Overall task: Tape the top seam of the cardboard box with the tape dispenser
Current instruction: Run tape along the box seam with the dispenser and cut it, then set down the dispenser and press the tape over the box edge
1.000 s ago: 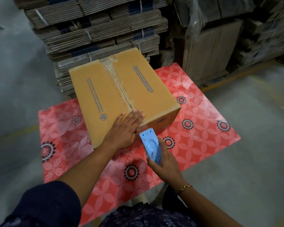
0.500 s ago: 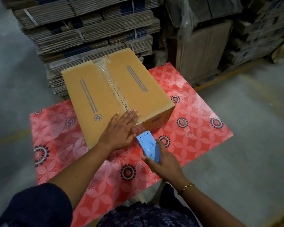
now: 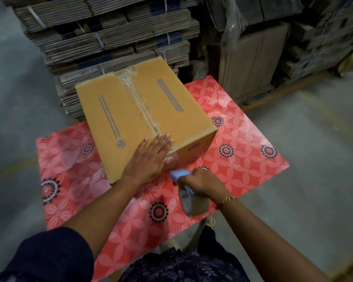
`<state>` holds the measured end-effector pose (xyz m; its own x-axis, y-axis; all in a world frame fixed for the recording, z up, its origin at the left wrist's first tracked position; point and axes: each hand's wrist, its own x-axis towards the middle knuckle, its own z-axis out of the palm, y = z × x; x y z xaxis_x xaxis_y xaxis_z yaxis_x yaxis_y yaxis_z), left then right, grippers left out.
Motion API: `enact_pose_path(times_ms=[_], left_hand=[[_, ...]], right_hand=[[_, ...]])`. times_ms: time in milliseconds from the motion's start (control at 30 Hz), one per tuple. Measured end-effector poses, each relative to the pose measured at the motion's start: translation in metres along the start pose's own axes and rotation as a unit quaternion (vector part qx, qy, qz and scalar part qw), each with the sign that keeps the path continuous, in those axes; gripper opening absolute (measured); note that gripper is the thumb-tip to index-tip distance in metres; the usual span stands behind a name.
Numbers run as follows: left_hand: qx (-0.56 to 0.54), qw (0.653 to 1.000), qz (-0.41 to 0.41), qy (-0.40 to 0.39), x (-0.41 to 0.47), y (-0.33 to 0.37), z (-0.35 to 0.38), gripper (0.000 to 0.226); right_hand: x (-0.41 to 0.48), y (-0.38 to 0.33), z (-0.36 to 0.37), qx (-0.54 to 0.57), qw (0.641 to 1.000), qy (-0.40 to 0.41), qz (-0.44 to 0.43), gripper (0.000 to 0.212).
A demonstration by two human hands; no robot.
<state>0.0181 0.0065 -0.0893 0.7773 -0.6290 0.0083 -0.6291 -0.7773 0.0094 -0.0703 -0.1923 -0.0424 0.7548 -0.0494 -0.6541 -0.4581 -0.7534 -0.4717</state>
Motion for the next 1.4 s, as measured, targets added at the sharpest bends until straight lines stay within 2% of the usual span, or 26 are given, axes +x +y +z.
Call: enact_pose_path(times_ms=[67,100,167,233,300,400,500,600,700,767,800,833,867,900,933,967,1033,1200,1400], left_hand=[[0.000,1.000,0.001,0.003,0.000,-0.001,-0.001,0.064],[-0.003,1.000,0.004,0.007,-0.001,-0.001,-0.002,0.064],[0.012,1.000,0.007,0.019,-0.001,-0.002,-0.002,0.064],[-0.001,1.000,0.006,0.015,0.002,-0.001,-0.002,0.065],[-0.007,1.000,0.002,0.014,0.000,0.000,-0.001,0.066],[-0.013,1.000,0.000,0.010,0.001,0.001,-0.004,0.066],[-0.012,1.000,-0.002,0.004,0.000,0.003,-0.005,0.065],[-0.016,1.000,-0.006,-0.002,0.000,0.002,-0.005,0.066],[-0.011,1.000,-0.002,0.001,0.000,0.001,-0.003,0.067],[-0.007,1.000,-0.002,0.004,0.001,0.000,-0.003,0.066],[-0.006,1.000,-0.001,0.005,0.001,0.000,-0.002,0.066],[-0.006,1.000,-0.001,0.005,0.001,0.000,-0.001,0.066],[-0.006,1.000,-0.001,0.005,0.002,-0.001,-0.001,0.066],[-0.006,1.000,0.000,0.005,0.002,-0.001,-0.001,0.066],[-0.006,1.000,0.002,0.006,0.002,-0.001,0.000,0.066],[-0.005,1.000,0.003,0.007,0.001,-0.001,0.000,0.066],[-0.004,1.000,0.003,0.006,0.001,-0.001,0.000,0.066],[-0.003,1.000,0.012,0.016,0.001,0.000,-0.003,0.065],[0.010,0.998,0.032,0.046,-0.003,0.000,-0.002,0.066]], right_hand=[[0.000,0.017,0.010,-0.035,0.995,-0.087,0.024,0.037],[-0.005,0.032,0.022,-0.072,0.993,-0.089,0.016,0.047],[-0.017,0.063,0.047,-0.139,0.989,-0.029,-0.043,0.069],[-0.019,0.083,0.064,-0.190,0.974,0.032,-0.121,0.076],[-0.007,0.094,0.076,-0.272,0.936,0.079,-0.209,0.077],[0.017,0.094,0.086,-0.384,0.854,0.151,-0.317,0.071],[0.031,0.089,0.078,-0.439,0.802,0.194,-0.356,0.062],[0.036,0.093,0.080,-0.451,0.799,0.172,-0.358,0.065],[0.023,0.096,0.079,-0.379,0.835,0.182,-0.355,0.059],[0.010,0.086,0.069,-0.264,0.870,0.252,-0.332,0.037],[0.006,0.075,0.062,-0.168,0.895,0.286,-0.299,0.025],[0.005,0.063,0.053,-0.040,0.925,0.285,-0.249,0.020],[0.007,0.048,0.043,0.124,0.943,0.244,-0.189,0.022],[0.012,0.035,0.033,0.285,0.931,0.185,-0.132,0.024],[0.019,0.024,0.024,0.397,0.903,0.138,-0.087,0.024],[0.027,0.015,0.016,0.452,0.883,0.110,-0.065,0.022],[0.037,0.003,0.006,0.472,0.875,0.088,-0.067,0.020],[0.050,-0.004,0.006,0.427,0.894,0.094,-0.102,0.015],[0.067,0.003,0.009,0.381,0.914,0.103,-0.098,0.006]])
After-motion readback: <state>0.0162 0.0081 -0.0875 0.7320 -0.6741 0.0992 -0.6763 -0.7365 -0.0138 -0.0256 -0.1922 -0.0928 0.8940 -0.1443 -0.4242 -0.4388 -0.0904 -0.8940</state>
